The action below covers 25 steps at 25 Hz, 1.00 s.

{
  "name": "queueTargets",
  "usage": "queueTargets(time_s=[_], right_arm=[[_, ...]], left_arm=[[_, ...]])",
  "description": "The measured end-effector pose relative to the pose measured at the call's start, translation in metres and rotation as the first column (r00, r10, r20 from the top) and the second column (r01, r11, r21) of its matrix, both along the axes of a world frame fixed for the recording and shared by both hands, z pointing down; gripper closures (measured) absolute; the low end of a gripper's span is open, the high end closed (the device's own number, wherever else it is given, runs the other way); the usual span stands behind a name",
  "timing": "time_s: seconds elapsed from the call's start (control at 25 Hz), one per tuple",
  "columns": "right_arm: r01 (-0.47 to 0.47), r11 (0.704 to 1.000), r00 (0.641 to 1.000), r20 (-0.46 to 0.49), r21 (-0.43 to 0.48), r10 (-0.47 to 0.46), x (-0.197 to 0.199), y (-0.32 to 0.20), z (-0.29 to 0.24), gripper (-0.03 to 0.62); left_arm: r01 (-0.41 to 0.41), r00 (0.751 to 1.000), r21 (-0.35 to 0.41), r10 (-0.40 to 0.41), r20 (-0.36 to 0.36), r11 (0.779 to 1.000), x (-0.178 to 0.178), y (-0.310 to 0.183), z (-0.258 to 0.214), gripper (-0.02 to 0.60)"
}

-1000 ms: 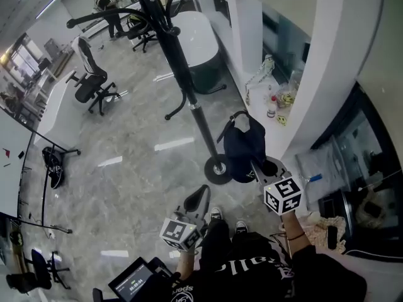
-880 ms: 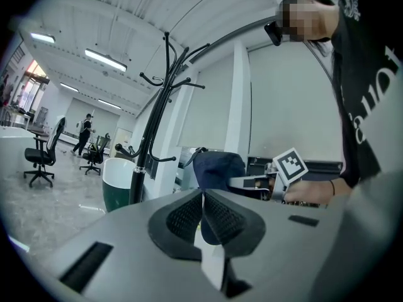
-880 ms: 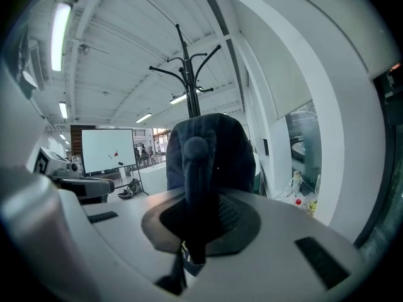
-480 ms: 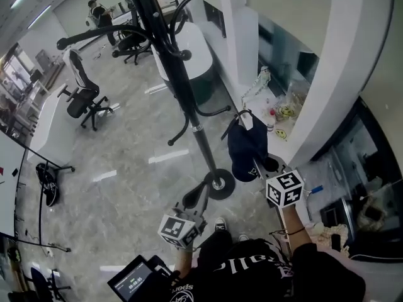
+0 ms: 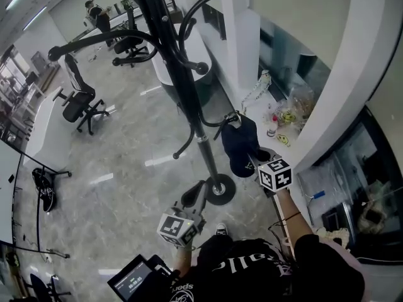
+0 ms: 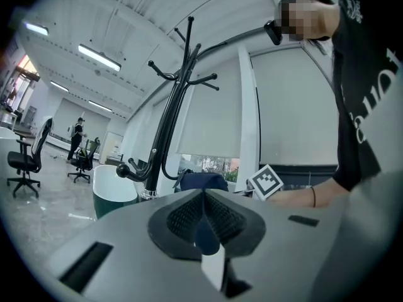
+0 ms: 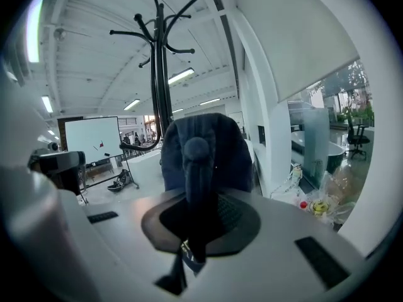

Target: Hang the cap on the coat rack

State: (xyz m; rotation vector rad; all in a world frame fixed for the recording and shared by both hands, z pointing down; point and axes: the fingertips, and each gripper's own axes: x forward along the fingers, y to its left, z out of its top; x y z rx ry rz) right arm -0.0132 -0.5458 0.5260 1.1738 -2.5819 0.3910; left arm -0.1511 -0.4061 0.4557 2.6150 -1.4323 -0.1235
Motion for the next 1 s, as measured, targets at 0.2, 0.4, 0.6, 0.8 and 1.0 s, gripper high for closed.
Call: queueTargets(time_s=[0.2,0.4,0.6,0.8,1.0], right_arm=[[0.03,0.998,0.999,-0.043,-0.048,-0.032,-0.016,-0.008,0.024,0.562],[0.073,0.993,0.995,-0.06,-0.087,-0.079,-0.041,-0.005,0.045,0.562],[0.114,0.989,0.988,-0.092,-0.097,-0.123,-0.063,-0.001,0.06,0.562],[0.11,0.99,0.99,-0.074,-0.09,-0.117,-0.068,-0.002,0.065,0.548],[0.095,0.988,0.993,-0.053,-0.123,-0.102,-0.068,-0.002,0.069,0.347]], left_arm=[[0.004,1.0,-0.018,-0.004,-0.007,1.0,-0.007,-0.007,0.006,0.577],[0.021,1.0,-0.027,-0.021,-0.011,0.999,-0.016,-0.012,0.009,0.577],[0.036,0.999,-0.032,-0.037,-0.008,0.999,-0.022,-0.014,0.012,0.577],[0.051,0.999,-0.032,-0.052,-0.004,0.998,-0.027,-0.013,0.011,0.577],[0.077,0.997,-0.038,-0.077,-0.003,0.996,-0.034,-0.011,0.012,0.577]])
